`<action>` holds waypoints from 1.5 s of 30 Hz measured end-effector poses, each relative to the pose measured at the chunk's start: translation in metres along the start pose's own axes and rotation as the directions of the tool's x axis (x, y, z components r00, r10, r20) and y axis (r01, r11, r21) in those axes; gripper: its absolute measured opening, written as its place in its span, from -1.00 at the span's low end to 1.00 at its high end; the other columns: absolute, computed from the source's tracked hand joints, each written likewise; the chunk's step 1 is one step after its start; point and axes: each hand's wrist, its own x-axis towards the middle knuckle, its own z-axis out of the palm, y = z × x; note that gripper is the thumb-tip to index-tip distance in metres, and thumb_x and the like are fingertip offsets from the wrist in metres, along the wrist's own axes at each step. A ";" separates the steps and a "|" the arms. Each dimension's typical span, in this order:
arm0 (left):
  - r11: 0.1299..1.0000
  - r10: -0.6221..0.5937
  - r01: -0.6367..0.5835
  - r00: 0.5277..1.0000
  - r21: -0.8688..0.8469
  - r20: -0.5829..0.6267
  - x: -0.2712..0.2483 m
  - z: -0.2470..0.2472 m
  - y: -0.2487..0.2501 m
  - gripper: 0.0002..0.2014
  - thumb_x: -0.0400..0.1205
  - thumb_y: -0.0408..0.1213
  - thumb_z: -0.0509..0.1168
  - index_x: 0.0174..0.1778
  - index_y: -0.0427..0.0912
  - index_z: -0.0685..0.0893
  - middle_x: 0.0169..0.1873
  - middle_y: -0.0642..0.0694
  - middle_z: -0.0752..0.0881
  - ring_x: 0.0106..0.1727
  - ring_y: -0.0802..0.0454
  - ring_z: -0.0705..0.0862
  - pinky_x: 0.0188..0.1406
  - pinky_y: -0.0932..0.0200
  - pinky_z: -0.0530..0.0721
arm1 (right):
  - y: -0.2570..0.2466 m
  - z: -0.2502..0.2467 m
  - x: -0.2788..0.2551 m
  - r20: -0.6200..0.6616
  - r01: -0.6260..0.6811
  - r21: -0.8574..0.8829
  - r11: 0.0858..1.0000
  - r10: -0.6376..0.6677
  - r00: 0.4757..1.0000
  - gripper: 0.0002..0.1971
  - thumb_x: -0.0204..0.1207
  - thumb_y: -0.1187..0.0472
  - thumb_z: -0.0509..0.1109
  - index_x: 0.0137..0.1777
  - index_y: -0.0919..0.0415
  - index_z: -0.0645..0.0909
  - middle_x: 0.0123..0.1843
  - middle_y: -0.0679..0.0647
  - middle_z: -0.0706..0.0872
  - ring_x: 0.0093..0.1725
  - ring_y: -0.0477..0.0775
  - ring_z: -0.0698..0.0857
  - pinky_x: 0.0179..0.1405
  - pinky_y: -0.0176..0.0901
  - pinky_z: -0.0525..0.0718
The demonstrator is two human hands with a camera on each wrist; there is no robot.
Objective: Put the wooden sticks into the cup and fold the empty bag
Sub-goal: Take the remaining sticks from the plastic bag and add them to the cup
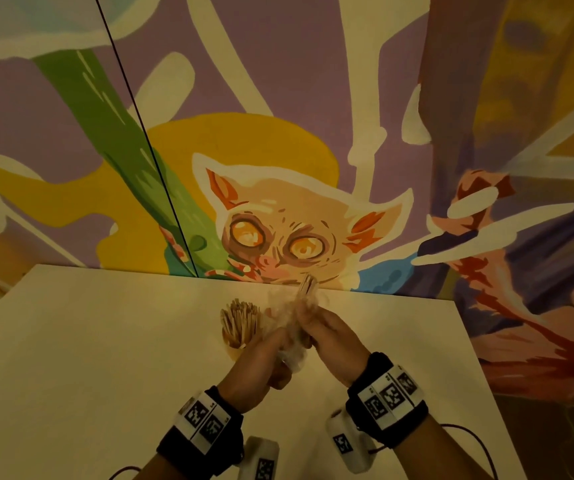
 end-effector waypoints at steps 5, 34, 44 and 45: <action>0.998 0.020 -0.016 0.998 -0.055 0.065 -0.005 -0.012 0.001 -0.84 0.32 -0.20 0.38 -0.21 -0.04 0.71 -0.38 -0.06 0.51 -0.44 0.06 0.37 -0.44 0.14 0.26 | 0.015 0.016 0.008 0.007 0.007 -0.106 0.994 -0.006 1.000 -0.76 0.73 0.11 0.22 0.13 0.16 0.69 -0.05 -0.02 0.85 0.02 -0.10 0.80 0.07 -0.25 0.71; 0.676 0.092 -0.197 0.979 0.710 0.184 0.066 -0.164 0.069 -0.91 0.51 -0.33 0.58 -0.10 -0.11 0.90 -0.14 -0.04 0.89 -0.11 0.00 0.82 0.06 -0.16 0.79 | 0.096 0.056 0.065 0.164 -0.165 -0.292 0.942 0.220 0.962 -0.75 0.75 0.06 0.14 0.35 0.01 0.49 0.11 -0.11 0.62 0.03 -0.29 0.60 0.13 -0.33 0.59; 0.663 0.120 -0.126 0.991 0.738 0.062 0.115 -0.200 0.093 -0.87 0.47 -0.49 0.57 -0.09 -0.35 0.86 -0.12 -0.39 0.85 -0.16 -0.09 0.80 -0.24 0.37 0.76 | 0.165 0.013 0.065 -0.046 -0.398 -0.111 0.910 0.396 0.917 -0.89 0.75 0.27 0.19 0.14 0.33 0.44 0.04 0.11 0.53 -0.04 -0.10 0.58 -0.03 -0.43 0.60; 0.630 0.115 -0.124 0.991 0.766 0.066 0.120 -0.203 0.091 -0.88 0.47 -0.47 0.57 -0.09 -0.33 0.87 -0.13 -0.35 0.86 -0.18 -0.08 0.82 -0.26 0.39 0.76 | 0.171 0.009 0.061 -0.069 -0.395 -0.132 0.909 0.390 0.918 -0.80 0.77 0.25 0.16 0.12 0.45 0.44 0.04 0.16 0.54 -0.01 -0.04 0.59 0.01 -0.39 0.58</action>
